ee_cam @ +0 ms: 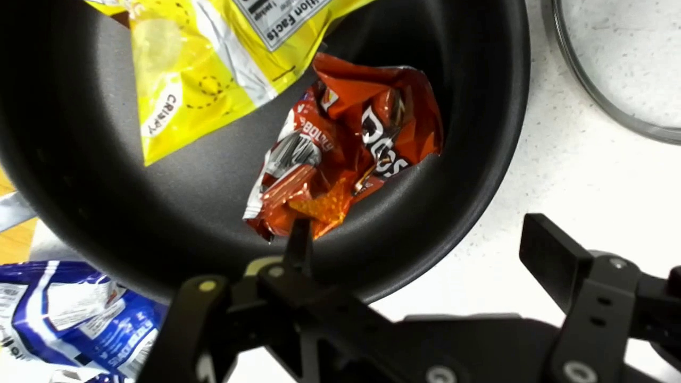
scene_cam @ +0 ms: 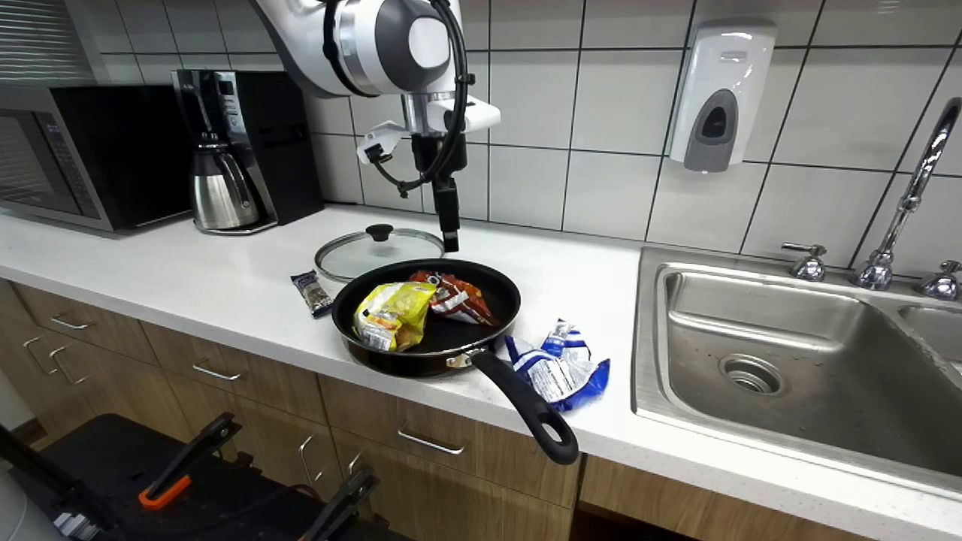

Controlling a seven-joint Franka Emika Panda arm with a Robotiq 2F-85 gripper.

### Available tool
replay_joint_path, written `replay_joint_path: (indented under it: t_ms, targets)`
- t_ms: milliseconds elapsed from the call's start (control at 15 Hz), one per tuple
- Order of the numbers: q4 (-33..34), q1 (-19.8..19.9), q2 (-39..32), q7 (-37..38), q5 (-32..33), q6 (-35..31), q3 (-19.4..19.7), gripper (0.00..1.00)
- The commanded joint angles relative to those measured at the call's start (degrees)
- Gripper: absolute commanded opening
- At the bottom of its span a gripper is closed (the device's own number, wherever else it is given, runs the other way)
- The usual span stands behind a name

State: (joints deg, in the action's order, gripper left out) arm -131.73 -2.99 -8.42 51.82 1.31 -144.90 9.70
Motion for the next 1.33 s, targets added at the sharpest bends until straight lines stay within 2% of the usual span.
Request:
replay_joint_path:
  t_ms: [0,400,667,800,1000,1267]
  targets:
    - [-3.98,2.55,6.07,0.56,2.99,1.48,0.29,1.0]
    - [-9.71,8.39,11.14,-1.08,6.38,-0.7,1.96,1.0]
    - [-13.16,12.5,12.49,-7.67,3.02,-4.24,3.42,1.0]
    - [-14.38,14.29,12.58,-12.27,1.55,-6.41,4.54,1.0]
    - [-15.2,16.57,11.67,-23.17,-3.42,-8.65,6.44,1.0]
    - [-14.13,17.74,10.27,-40.51,-14.42,-7.28,8.0,1.0]
